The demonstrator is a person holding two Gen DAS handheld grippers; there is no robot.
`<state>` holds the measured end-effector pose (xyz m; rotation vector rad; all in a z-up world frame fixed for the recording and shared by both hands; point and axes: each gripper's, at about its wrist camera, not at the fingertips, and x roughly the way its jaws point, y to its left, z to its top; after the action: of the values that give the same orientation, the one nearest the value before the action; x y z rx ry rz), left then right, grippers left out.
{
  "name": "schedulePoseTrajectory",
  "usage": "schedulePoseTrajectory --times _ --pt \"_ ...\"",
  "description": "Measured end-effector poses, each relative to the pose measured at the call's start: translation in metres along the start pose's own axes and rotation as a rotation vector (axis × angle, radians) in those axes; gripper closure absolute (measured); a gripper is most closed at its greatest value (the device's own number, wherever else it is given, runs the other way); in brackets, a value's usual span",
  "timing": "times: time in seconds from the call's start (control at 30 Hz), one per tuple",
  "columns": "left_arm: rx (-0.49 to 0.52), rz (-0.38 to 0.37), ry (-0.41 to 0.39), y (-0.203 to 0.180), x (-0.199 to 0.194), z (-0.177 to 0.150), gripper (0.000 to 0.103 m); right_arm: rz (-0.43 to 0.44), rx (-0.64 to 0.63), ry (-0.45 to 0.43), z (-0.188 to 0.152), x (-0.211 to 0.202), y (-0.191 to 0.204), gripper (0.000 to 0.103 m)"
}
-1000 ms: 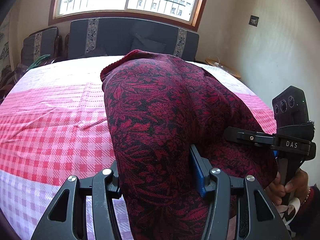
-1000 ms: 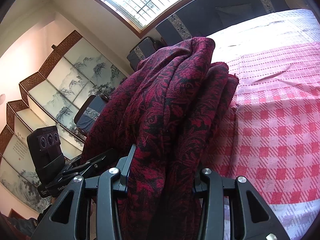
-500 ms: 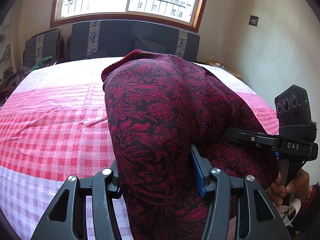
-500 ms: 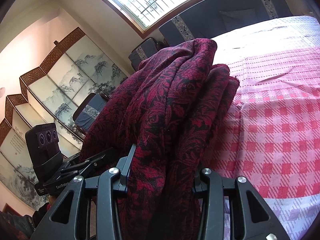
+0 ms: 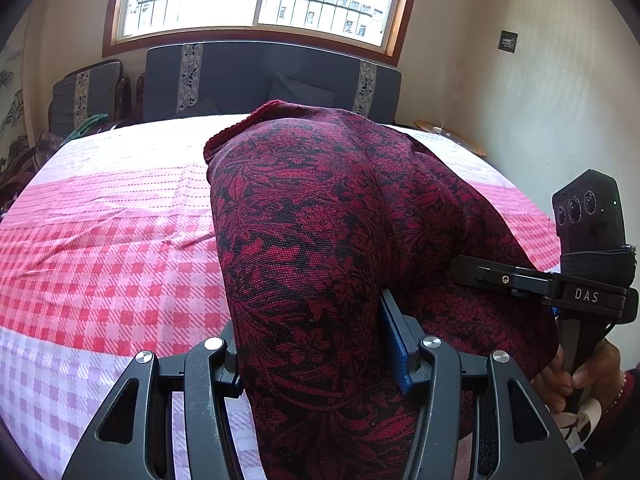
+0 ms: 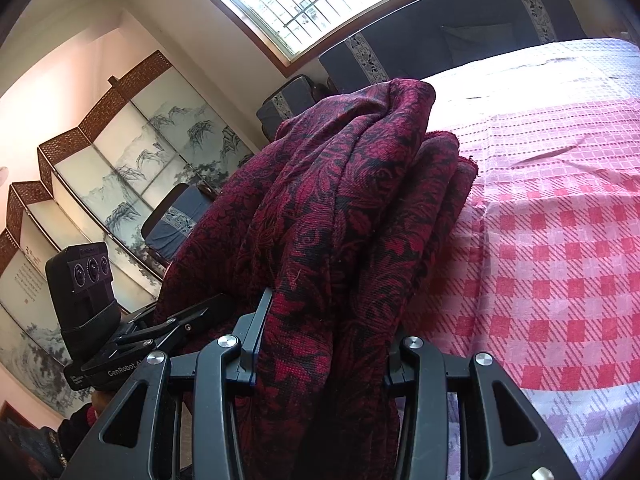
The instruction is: Fold small clothes
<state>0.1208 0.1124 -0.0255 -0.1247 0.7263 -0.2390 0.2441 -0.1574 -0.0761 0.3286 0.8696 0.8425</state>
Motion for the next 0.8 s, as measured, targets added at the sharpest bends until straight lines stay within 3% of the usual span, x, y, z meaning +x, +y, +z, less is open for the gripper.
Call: schedulePoseTrajectory --times 0.8 --pt "-0.002 0.015 0.002 -0.005 0.007 -0.001 0.049 -0.018 0.006 0.005 -0.011 0.001 0.002 0.064"
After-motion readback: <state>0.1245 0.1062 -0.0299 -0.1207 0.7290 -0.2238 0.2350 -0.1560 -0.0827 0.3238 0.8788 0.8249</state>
